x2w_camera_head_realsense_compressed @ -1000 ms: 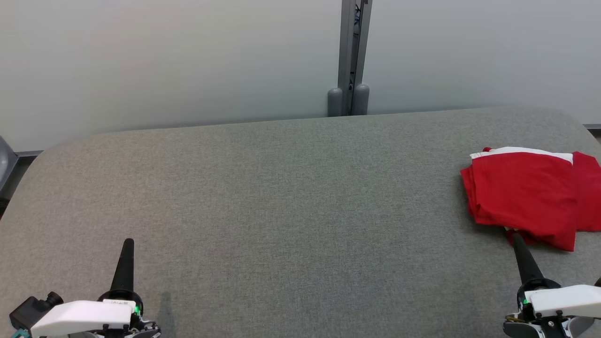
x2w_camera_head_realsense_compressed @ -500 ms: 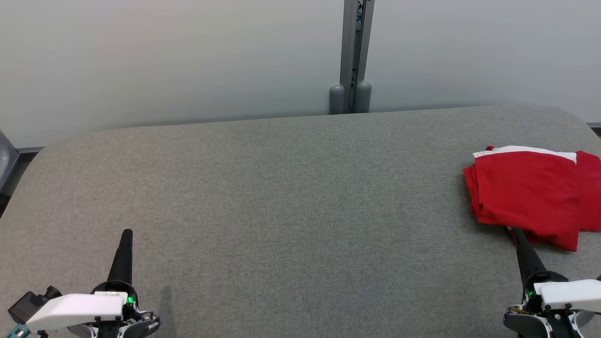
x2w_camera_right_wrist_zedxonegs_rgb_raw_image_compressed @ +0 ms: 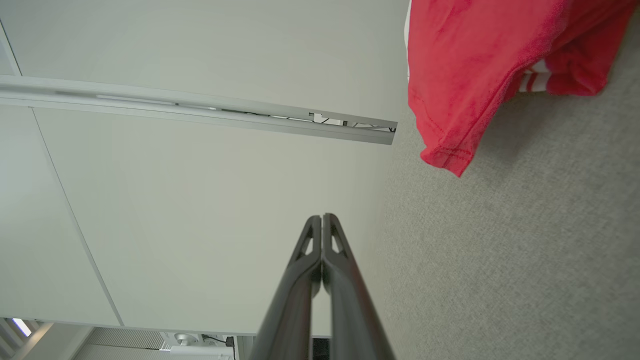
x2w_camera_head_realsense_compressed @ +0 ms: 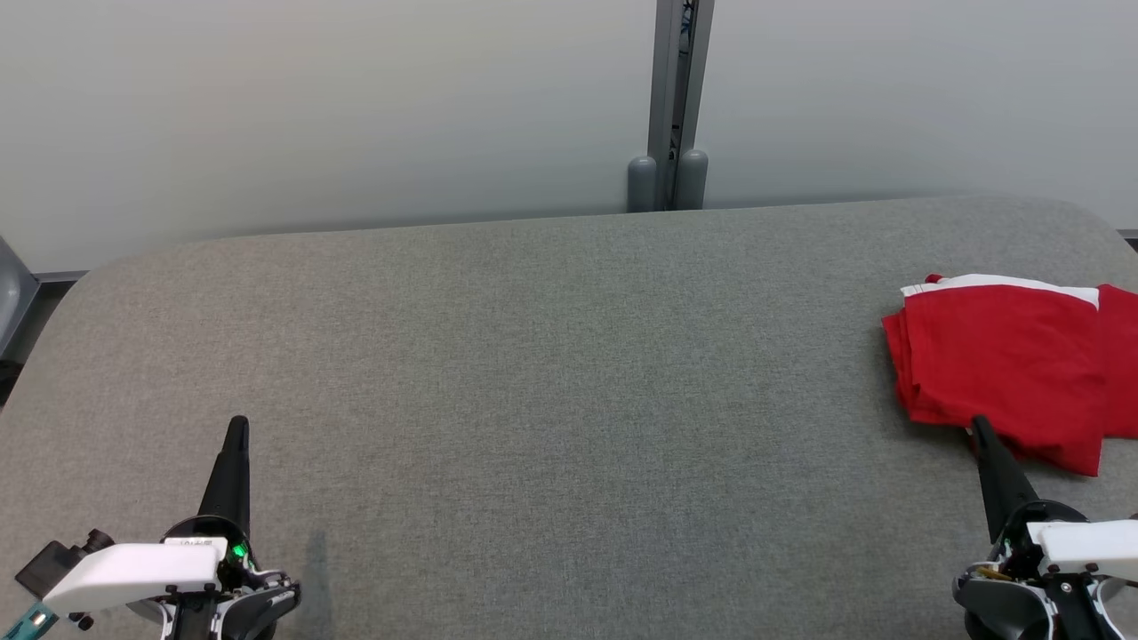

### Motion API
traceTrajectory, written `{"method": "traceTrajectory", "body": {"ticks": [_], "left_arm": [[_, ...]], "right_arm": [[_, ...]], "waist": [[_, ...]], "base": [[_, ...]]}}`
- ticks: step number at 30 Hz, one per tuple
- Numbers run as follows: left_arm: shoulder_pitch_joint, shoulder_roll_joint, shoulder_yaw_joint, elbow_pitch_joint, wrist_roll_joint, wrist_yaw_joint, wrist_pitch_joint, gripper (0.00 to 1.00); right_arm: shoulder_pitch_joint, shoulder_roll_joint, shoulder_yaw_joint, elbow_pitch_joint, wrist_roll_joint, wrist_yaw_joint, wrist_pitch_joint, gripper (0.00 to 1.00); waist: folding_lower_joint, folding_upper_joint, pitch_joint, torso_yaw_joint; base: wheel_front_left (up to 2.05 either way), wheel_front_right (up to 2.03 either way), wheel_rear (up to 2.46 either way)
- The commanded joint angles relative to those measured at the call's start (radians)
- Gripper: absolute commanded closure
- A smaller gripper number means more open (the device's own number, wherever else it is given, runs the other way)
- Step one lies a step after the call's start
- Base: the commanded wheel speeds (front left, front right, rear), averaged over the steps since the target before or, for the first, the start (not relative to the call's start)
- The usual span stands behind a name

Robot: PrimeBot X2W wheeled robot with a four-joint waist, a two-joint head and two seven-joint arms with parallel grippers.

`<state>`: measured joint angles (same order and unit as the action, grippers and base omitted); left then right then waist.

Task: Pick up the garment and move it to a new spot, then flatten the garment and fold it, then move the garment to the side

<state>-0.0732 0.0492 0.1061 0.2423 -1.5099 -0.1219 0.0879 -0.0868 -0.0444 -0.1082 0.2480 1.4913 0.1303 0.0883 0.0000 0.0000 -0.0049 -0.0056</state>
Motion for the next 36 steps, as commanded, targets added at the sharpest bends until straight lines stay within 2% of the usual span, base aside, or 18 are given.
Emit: {"method": "traceTrajectory", "body": {"ticks": [1,13,36], "left_arm": [[-0.028,0.003,0.005,0.000,-0.025,-0.006,0.007,1.00],[-0.046,0.002,0.011,0.004,-0.105,-0.011,0.029,1.00],[-0.042,0.002,0.011,0.004,-0.103,-0.011,0.030,1.00]], "right_arm": [[-0.014,-0.009,-0.003,-0.004,0.026,0.001,0.008,1.00],[-0.028,-0.010,-0.008,-0.004,0.127,0.001,0.029,1.00],[-0.027,-0.010,-0.007,-0.004,0.123,0.001,0.030,1.00]], "waist": [[0.0000,0.0000,0.001,0.001],[0.0000,0.0000,0.008,0.005],[0.0000,0.0000,0.008,0.006]], "base": [[0.00,0.00,0.00],[0.00,0.00,0.00],[0.00,0.00,0.00]]}}
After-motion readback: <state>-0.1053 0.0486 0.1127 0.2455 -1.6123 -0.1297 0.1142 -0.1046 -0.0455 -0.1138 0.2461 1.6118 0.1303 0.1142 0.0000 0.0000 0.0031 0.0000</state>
